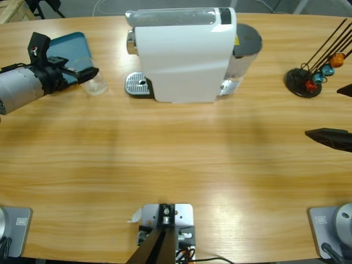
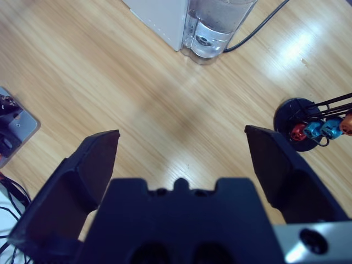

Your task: Pour coffee

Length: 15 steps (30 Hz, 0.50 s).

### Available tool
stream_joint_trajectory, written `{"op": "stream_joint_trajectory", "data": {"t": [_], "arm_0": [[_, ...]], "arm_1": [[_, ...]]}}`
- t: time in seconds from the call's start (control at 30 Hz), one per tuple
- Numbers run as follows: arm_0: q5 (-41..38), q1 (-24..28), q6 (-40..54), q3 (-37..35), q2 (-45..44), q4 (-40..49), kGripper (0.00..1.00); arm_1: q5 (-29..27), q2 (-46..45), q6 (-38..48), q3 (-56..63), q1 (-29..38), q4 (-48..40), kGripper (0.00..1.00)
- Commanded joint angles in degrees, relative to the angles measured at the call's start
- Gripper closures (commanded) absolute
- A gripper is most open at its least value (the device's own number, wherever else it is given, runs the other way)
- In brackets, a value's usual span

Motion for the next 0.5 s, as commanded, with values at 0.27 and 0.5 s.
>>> {"op": "stream_joint_trajectory", "data": {"t": [0.27,0.5], "arm_0": [[-2.26,1.36,0.96,-1.29,5.03,-1.02,0.254],[-3.13,1.42,1.14,-0.48,5.0,-2.19,0.515]], "arm_1": [[-0.37,1.76,0.45,2.03,-0.87,-0.41,0.0],[-0.37,1.5,0.45,2.05,-0.87,-0.41,0.0]]}}
